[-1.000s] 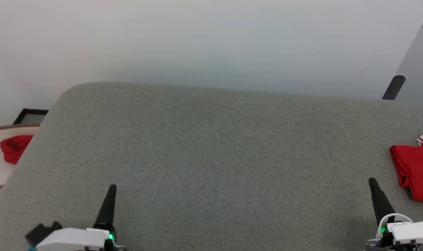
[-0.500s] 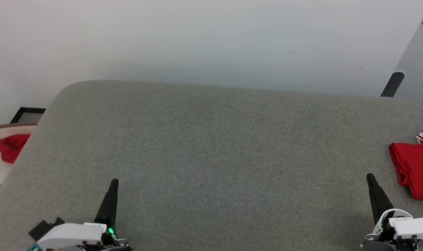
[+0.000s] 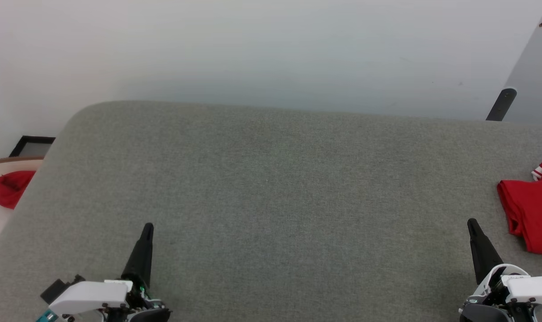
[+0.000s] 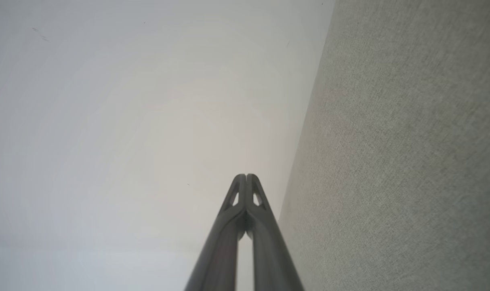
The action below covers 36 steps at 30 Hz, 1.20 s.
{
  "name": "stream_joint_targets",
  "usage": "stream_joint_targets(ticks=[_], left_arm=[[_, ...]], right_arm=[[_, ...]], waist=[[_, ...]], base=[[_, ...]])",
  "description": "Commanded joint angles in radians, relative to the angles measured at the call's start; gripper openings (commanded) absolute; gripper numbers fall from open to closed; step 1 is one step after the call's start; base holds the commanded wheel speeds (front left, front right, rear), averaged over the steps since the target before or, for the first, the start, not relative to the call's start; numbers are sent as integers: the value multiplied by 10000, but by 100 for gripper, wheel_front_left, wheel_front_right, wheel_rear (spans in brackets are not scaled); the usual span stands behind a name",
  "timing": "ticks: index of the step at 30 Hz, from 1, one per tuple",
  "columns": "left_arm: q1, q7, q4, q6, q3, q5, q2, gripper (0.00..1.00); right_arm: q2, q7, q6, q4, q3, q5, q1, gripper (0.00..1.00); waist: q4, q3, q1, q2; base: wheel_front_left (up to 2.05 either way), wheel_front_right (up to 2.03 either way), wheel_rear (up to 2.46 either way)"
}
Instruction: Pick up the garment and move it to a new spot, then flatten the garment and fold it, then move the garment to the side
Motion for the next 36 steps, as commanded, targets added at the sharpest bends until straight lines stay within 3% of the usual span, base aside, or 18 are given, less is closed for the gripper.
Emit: stream_joint_targets(ticks=[1,36], left_arm=[[-136,42,28,-3,28,-135,-23,0],[-153,124,41,-3,112,-87,-86,0]], right_arm=[[47,42,4,35,37,114,-180,0],[48,36,4,40,38,177,-136,0]], waist=[[-5,7,-1,0],[-11,17,-1,0]], base=[[0,0,0],[0,0,0]])
